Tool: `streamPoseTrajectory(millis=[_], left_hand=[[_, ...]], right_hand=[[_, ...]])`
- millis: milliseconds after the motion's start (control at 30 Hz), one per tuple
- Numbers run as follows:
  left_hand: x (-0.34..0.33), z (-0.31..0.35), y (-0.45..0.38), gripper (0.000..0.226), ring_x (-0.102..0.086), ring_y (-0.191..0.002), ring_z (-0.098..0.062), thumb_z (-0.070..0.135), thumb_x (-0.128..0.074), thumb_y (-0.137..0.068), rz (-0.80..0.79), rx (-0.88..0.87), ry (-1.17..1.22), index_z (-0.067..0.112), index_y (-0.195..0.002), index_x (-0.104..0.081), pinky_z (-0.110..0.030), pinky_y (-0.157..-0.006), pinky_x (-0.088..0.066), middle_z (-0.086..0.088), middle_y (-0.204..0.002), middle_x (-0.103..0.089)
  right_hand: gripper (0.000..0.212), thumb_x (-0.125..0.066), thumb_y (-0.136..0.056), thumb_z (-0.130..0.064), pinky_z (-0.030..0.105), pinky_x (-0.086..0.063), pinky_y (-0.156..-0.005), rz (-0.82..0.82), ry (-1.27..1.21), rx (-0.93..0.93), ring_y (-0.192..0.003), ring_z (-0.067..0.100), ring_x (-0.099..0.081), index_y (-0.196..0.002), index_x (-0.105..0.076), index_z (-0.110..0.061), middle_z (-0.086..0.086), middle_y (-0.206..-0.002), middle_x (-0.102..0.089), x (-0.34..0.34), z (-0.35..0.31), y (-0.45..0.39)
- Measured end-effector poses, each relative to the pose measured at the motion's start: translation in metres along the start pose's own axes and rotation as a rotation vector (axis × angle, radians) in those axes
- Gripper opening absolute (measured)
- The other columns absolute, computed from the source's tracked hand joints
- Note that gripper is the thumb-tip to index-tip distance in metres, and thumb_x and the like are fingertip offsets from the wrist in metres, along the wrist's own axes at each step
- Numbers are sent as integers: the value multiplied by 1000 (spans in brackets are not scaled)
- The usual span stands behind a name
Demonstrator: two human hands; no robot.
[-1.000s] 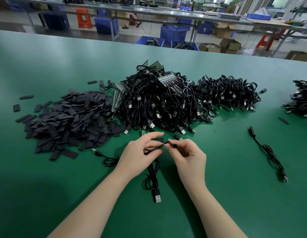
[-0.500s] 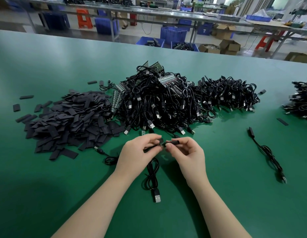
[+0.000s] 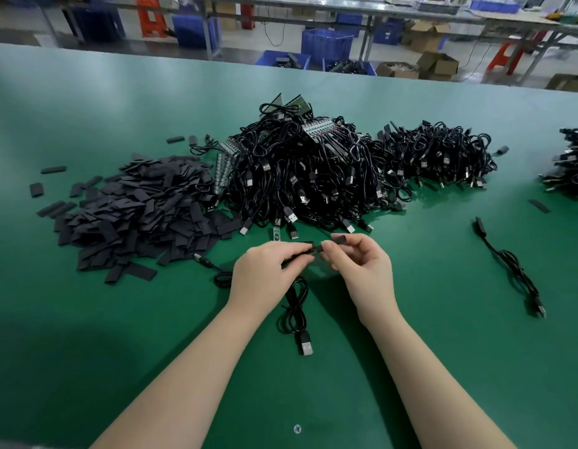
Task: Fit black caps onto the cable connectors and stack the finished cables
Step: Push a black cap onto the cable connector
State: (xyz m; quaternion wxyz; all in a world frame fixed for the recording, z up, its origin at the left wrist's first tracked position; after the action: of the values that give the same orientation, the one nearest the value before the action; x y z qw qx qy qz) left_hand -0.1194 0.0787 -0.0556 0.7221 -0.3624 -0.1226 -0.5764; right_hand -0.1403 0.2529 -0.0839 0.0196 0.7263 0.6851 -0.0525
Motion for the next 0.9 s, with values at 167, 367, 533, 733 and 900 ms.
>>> streamPoseTrajectory(millis=[167,367,533,733,900], left_hand=[[1,-1,0,20,-65,-92,-1,27,-71,-87,37,-17,48,29,-107,-75,-28,-80,-55,14,-98,-73],[-3,-3,-1,17,-65,-90,2,30,-72,-86,13,2,61,32,-102,-76,-24,-80,-55,19,-97,-72],[0,3,1,16,-64,-91,2,25,-71,-87,25,-42,63,30,-101,-77,-17,-78,-51,16,-96,-73],[0,7,2,17,-65,-91,-1,22,-72,-87,23,-68,79,24,-103,-78,-17,-80,-50,11,-96,-74],[1,9,5,20,-64,-93,0,17,-74,-85,35,-74,116,22,-104,-77,-12,-81,-49,9,-96,-74]], right_hand=[[10,-79,-83,-19,18,-54,-68,6,-36,-22,-83,13,-73,-87,-70,-22,1,-84,-76,-14,3,-2],[14,-80,-82,-15,20,-55,-72,28,-101,-5,-82,16,-73,-88,-70,-23,2,-82,-76,-4,6,1],[19,-83,-79,-16,19,-54,-72,-12,-33,23,-75,12,-69,-83,-72,-30,-2,-75,-72,-9,4,2],[18,-83,-79,-15,18,-53,-72,-21,-41,15,-74,11,-69,-88,-70,-23,-1,-75,-73,-8,4,5],[17,-82,-80,-12,16,-52,-70,-31,-18,30,-73,9,-69,-89,-69,-18,-3,-72,-72,-9,2,5]])
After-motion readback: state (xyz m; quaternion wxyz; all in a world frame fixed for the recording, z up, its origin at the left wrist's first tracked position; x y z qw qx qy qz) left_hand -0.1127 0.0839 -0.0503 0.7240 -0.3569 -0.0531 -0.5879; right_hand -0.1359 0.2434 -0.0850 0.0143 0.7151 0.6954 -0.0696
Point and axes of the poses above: each hand's wrist, its own y-axis away from the middle knuckle, its own x-axis out of the back of the hand, z = x × y, the point moved 10 cm from there along -y, towards the middle knuckle
